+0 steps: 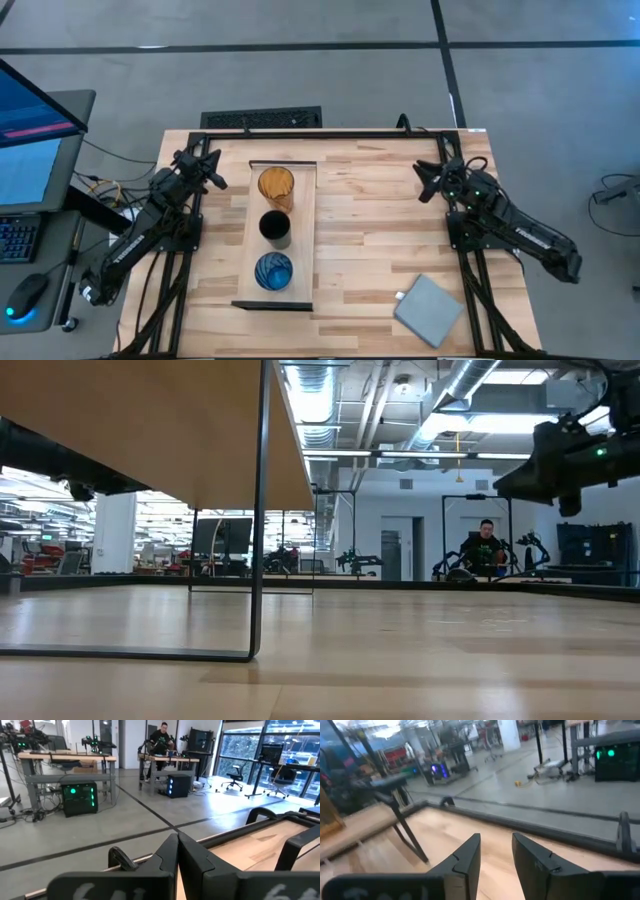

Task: Stack small to large cups/mugs on shelf
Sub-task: Return to Home Position

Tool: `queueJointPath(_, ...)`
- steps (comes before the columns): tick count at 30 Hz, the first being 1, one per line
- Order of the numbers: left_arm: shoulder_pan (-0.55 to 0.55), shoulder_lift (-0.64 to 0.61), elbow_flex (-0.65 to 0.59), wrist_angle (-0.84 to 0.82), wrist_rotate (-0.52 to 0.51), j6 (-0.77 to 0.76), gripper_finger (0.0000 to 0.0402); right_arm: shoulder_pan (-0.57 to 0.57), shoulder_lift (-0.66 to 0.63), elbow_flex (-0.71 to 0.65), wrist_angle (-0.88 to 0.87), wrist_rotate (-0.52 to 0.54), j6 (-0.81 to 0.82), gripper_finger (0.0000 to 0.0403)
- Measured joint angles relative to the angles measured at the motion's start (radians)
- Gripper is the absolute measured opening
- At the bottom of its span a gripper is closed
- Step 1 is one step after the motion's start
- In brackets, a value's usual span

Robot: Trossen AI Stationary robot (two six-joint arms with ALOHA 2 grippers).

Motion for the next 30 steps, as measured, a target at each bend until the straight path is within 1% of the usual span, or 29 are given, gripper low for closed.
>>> queueJointPath(11, 0.0, 0.006, 0.0, -0.001, 0.005, 0.03, 0.0, 0.006, 0.005, -0.004, -0.008, -0.001, -0.026, 0.0134)
queueJointPath(17, 0.0, 0.006, 0.0, -0.001, 0.005, 0.031, 0.0, 0.006, 0.005, -0.005, -0.012, -0.035, 0.026, 0.0134)
queueJointPath(30, 0.0, 0.008, -0.001, 0.004, 0.003, 0.014, 0.0, 0.006, 0.005, -0.005, -0.012, -0.039, 0.027, 0.0134)
